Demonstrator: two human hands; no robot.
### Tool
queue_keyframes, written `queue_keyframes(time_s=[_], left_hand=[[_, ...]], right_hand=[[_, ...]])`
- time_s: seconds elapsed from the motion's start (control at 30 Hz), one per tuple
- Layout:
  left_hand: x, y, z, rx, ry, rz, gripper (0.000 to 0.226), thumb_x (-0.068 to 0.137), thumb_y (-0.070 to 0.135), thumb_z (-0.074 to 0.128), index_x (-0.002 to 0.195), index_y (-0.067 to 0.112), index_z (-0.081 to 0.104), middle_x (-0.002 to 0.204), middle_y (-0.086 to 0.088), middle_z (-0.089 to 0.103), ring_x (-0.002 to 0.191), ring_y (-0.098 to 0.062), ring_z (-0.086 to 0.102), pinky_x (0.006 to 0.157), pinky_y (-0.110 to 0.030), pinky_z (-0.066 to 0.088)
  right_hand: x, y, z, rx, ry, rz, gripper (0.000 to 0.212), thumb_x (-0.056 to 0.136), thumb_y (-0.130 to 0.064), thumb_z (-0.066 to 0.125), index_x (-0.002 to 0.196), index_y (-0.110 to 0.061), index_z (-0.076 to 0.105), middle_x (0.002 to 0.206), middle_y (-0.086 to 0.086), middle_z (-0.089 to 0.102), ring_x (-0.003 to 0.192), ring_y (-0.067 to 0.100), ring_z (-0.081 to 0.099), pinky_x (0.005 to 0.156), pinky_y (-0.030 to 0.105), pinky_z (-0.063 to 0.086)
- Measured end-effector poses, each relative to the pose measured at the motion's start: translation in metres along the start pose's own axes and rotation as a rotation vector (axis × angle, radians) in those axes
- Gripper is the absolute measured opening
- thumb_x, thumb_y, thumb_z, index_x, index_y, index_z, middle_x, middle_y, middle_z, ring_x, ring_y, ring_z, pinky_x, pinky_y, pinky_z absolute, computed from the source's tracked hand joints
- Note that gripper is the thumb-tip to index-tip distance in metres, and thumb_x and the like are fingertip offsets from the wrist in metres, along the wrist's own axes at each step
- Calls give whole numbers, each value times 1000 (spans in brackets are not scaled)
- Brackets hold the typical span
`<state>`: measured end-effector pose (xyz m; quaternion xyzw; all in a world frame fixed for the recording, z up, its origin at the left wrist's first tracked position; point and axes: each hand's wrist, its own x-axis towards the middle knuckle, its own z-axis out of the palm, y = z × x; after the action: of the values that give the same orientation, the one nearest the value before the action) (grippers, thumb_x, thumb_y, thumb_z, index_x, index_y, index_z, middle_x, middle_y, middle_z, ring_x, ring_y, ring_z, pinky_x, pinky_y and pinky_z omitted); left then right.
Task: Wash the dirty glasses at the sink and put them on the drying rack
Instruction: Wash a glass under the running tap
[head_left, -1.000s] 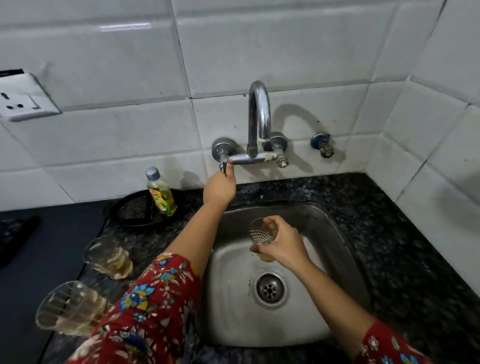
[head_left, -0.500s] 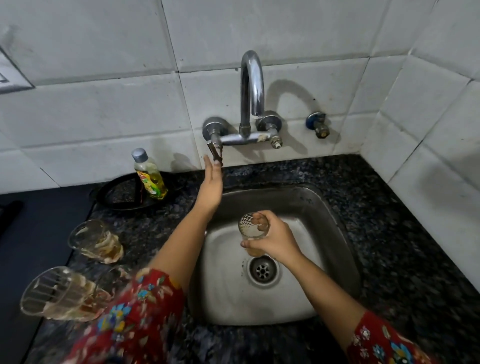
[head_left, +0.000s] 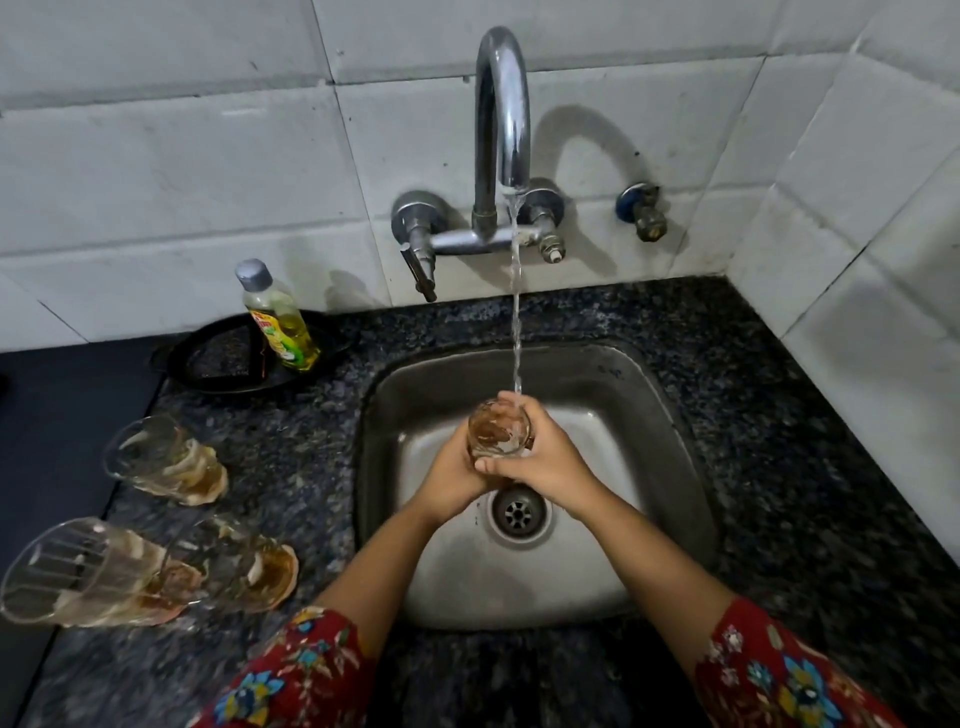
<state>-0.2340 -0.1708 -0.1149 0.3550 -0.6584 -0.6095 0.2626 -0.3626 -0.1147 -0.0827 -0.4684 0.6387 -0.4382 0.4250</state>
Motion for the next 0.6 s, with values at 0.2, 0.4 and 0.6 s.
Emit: queue_keyframes(time_s=[0.2,0.4,0.6], left_hand=[[28,-10,-13,133,-61,-1,59,53,-9,64,110,0,55,101,-4,63,90,5,62,81,-15,49],[34,-13,2,184,-22,23,57,60,-19,68,113,-3,56,104,-8,63,88,6,62,79,-12,47],[31,-15,-1,155,-18,12,59,63,-23,73,115,-3,53,103,2,62,88,11,62,78,-11,48]], right_hand=[[3,12,-33,-998,-253,-569,44,73,-13,67,115,-25,60,118,-5,59,113,12,51,108,39,28],[35,-13,-16,-1597,-459,-87,32,93,-44,38,102,-35,67,98,-22,67,108,-9,53,115,17,5],[37,-20,-11,-1378,-571,-205,28,91,-10,43,111,-7,63,117,13,63,108,30,57,87,32,41]])
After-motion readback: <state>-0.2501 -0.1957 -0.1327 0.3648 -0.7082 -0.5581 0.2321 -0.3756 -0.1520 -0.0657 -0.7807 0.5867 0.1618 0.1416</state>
